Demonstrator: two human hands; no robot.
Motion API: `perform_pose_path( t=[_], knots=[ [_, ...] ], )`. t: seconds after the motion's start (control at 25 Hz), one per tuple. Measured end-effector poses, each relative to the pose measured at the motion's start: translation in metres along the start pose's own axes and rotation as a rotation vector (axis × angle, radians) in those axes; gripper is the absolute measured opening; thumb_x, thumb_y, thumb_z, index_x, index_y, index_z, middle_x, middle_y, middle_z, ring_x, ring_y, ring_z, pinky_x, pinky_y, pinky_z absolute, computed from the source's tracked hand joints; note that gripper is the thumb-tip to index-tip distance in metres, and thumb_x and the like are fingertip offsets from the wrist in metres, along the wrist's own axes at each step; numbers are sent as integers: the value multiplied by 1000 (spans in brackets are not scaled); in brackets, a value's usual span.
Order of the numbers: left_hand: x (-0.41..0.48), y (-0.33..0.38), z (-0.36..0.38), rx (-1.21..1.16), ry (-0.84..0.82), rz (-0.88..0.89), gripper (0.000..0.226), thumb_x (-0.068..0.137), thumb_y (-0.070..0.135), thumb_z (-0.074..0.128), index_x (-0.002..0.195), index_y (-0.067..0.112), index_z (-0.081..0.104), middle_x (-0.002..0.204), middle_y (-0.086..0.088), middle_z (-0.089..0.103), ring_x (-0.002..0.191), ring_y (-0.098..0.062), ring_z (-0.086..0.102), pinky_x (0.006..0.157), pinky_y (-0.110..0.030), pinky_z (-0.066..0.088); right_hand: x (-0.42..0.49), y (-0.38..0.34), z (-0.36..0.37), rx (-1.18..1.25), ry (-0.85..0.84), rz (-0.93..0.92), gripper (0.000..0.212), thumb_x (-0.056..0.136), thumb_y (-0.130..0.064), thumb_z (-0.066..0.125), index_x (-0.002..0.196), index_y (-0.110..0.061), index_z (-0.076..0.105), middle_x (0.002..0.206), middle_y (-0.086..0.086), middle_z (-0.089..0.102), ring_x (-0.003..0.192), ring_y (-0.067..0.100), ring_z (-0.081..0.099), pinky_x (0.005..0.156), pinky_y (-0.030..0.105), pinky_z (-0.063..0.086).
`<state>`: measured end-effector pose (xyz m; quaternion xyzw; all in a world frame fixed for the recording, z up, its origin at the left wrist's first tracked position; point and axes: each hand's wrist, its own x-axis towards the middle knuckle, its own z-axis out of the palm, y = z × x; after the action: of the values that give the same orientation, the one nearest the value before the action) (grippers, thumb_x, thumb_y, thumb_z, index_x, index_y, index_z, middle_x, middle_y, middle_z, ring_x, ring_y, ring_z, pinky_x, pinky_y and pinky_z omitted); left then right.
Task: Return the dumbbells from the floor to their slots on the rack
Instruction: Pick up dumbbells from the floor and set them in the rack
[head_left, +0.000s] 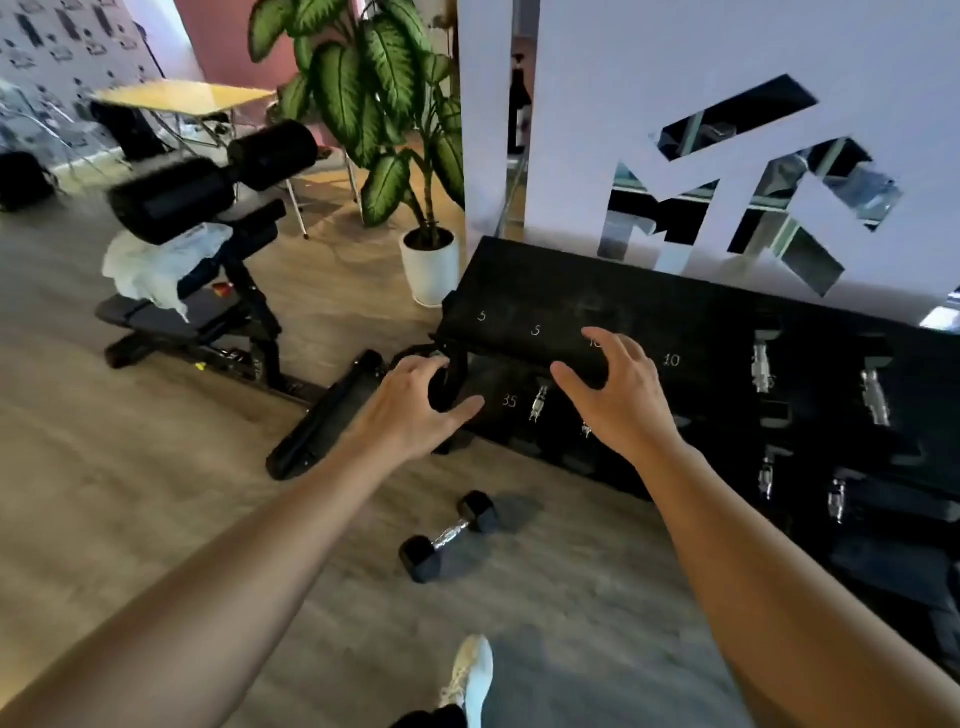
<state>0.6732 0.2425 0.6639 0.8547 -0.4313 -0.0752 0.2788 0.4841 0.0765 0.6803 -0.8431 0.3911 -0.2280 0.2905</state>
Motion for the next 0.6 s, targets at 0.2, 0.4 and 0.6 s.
perform_pose_path(
  t=[0.2, 0.4, 0.6],
  knots=[
    [-20, -35, -27, -31, -27, 78, 78, 80, 67, 61, 140, 19, 49, 143, -5, 48, 131, -22, 44, 106, -37, 36, -55, -32, 28, 48, 46, 76, 67, 84, -66, 54, 143, -35, 41, 152, -2, 41, 140, 23, 34, 108, 44, 37],
    [-9, -106, -63, -131, -75, 168, 76, 80, 63, 65, 139, 18, 50, 141, -5, 51, 130, -23, 46, 110, -44, 37, -61, -84, 89, 84, 165, 195, 68, 84, -66, 56, 142, -34, 43, 150, -1, 43, 139, 24, 38, 109, 44, 40],
    [30, -192, -92, -148, -130, 230, 79, 81, 62, 64, 142, 15, 47, 144, -7, 48, 133, -24, 44, 110, -42, 38, -43, -149, 178, 46, 217, 314, 67, 86, -63, 56, 143, -30, 44, 149, 2, 45, 139, 26, 39, 110, 45, 39]
  ],
)
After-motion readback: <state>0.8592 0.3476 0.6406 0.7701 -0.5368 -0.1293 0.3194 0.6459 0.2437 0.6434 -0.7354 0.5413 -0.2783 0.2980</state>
